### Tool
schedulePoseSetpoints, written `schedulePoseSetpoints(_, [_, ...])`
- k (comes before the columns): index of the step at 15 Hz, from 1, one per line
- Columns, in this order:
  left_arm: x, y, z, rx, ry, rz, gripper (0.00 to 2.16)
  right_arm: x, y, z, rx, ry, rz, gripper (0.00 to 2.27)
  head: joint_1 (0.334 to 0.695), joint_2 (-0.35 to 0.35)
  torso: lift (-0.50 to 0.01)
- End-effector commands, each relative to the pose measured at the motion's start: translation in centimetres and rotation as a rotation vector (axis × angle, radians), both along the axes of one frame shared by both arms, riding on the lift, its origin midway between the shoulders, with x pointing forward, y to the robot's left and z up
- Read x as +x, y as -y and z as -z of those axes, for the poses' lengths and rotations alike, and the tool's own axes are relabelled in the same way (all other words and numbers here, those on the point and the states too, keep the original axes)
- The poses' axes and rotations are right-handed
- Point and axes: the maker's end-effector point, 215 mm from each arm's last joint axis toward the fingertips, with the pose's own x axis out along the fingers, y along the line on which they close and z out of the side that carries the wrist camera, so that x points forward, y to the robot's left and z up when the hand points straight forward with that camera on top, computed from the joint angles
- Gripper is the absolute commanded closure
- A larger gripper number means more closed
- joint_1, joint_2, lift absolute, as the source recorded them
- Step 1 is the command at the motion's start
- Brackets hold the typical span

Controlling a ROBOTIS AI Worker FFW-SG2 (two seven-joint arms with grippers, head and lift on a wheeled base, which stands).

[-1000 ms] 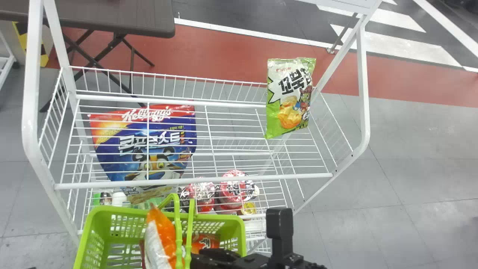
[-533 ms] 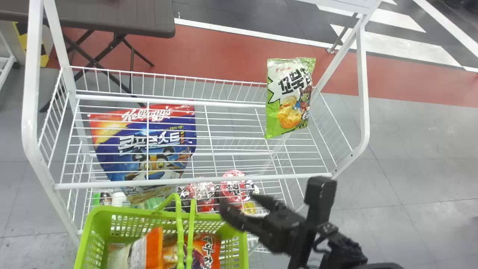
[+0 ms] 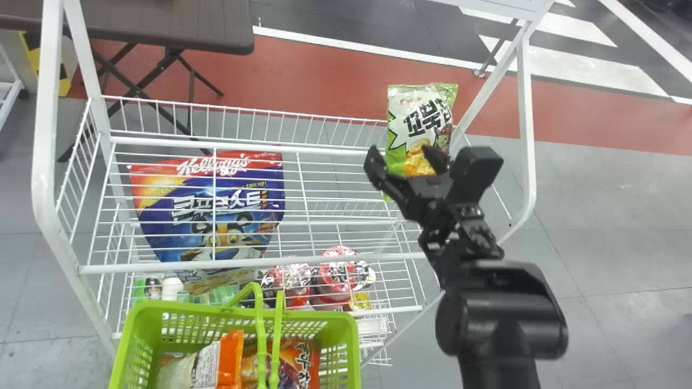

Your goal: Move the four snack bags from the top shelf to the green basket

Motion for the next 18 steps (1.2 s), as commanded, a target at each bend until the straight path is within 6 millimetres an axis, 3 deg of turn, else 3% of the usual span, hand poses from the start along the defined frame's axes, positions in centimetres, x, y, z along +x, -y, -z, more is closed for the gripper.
schedulePoseSetpoints(1, [0.1,-0.1,0.3,0.003,-0.003,0.0,1.34,2.9,3.3,-0.7,-0.044,0.036,0.088,0.08,0.695,-0.35,0.0])
schedulePoseSetpoints(4, [0.3,-0.4,0.5,0.009,-0.004,-0.003,1.34,4.9,7.0,1.0,-0.026,-0.014,0.148,0.08,0.695,-0.35,0.0])
schedulePoseSetpoints(6, [0.5,-0.3,0.6,0.01,-0.006,-0.004,1.34,5.1,8.3,3.7,-0.036,-0.127,0.139,0.34,0.695,-0.35,0.0])
schedulePoseSetpoints(8, [0.7,-0.1,0.6,0.012,-0.007,-0.004,1.34,4.5,7.7,6.1,-0.013,-0.216,0.094,2.08,0.695,-0.35,0.0])
schedulePoseSetpoints(9, [0.6,-0.1,0.7,0.011,-0.011,-0.004,1.34,4.2,7.1,6.1,-0.003,-0.213,0.066,2.24,0.695,-0.35,0.0])
schedulePoseSetpoints(15, [0.5,-0.2,0.6,0.01,-0.012,-0.006,1.34,3.6,6.8,2.9,-0.012,-0.111,0.06,2.24,0.695,-0.35,0.0])
schedulePoseSetpoints(18, [0.3,-0.1,0.5,0.008,-0.011,-0.004,1.34,1.6,6.5,2.0,0.046,-0.102,0.053,2.24,0.695,-0.35,0.0])
